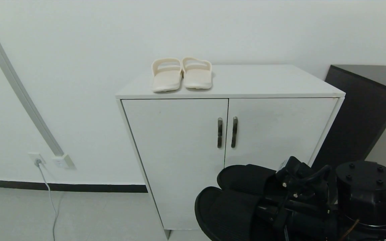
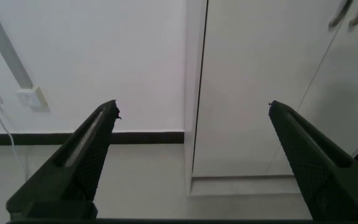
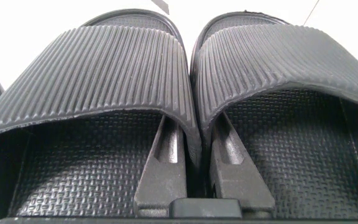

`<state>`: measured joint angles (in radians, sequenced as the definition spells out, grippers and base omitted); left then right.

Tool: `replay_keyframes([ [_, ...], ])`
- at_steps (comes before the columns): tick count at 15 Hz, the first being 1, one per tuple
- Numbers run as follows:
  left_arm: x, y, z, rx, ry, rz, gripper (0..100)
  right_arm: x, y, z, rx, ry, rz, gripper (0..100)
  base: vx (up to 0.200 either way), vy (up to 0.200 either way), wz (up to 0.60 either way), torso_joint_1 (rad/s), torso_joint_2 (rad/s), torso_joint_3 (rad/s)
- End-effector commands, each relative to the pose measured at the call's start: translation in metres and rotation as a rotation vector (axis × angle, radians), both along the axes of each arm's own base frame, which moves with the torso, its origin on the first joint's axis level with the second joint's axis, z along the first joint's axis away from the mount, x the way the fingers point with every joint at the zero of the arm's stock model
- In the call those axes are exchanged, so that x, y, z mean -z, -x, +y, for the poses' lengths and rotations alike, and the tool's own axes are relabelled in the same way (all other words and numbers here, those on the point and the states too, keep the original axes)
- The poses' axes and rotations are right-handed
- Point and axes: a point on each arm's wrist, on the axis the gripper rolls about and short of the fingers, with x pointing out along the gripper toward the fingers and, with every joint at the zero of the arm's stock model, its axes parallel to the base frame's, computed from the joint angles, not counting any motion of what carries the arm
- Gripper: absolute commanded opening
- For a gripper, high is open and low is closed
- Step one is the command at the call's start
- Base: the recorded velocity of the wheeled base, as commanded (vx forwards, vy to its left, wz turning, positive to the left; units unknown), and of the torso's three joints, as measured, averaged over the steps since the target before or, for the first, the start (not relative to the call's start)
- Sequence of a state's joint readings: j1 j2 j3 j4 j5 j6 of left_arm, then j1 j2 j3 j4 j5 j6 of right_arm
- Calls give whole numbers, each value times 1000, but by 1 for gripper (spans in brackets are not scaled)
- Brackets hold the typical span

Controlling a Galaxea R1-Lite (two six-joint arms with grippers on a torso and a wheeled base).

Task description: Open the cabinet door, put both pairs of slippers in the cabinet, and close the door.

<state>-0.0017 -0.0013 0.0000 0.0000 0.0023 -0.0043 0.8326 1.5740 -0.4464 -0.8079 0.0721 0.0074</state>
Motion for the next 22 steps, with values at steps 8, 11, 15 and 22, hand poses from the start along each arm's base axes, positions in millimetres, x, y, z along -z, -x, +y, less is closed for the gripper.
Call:
replay_keyframes([
  [8, 0, 0, -1, 31, -32, 4, 100, 1, 1, 0, 0, 3, 3, 0, 0, 0, 0, -83, 451, 362],
  [11, 0, 0, -1, 28, -20, 1, 100, 3, 2, -2, -2, 9, 9, 0, 0, 0, 0, -7, 300, 281],
  [15, -4, -3, 1, -27, -12, 40, 100, 2, 4, -4, -2, 3, 2, 0, 0, 0, 0, 0, 0, 0],
  [22, -64, -19, -4, 162, 28, 66, 100, 2, 4, -4, -3, 1, 2, 0, 0, 0, 0, 3, 69, 53],
])
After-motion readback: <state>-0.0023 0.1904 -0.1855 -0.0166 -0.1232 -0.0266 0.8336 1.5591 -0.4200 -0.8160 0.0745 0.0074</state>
